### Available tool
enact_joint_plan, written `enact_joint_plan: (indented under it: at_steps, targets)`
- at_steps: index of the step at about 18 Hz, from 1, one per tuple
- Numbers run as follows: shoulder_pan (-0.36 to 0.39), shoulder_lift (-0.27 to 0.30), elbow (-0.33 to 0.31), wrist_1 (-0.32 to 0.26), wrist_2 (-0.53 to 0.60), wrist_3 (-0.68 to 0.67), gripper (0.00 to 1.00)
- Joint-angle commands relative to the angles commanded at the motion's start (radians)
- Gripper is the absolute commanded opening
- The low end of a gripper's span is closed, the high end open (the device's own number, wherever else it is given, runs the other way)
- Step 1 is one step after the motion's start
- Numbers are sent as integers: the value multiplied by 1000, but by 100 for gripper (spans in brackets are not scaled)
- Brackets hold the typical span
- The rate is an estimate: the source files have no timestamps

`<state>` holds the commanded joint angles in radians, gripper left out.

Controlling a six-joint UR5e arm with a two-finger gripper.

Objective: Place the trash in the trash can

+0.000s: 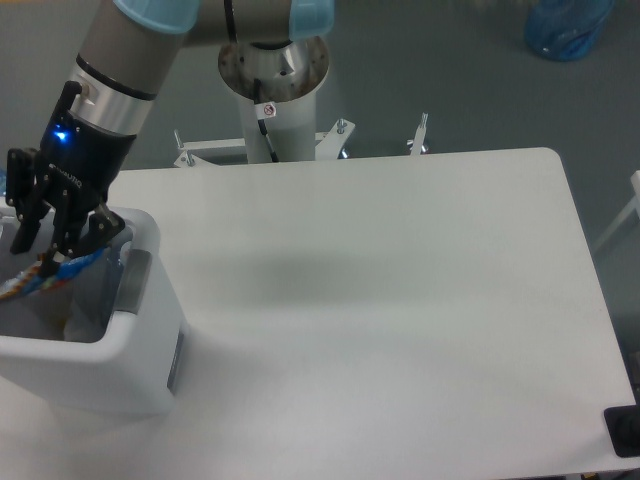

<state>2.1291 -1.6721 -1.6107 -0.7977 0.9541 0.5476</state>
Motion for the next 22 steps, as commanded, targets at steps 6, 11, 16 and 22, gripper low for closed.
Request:
enact_joint_plan:
  at_steps: [6, 11, 16, 22]
  targets:
    - [52, 14, 6, -2, 15, -15, 100]
    - [161, 11, 15, -3, 243, -5, 100]
    - [186, -12, 28, -5, 495, 118, 100]
    - [184, -14, 29, -12, 707, 207, 100]
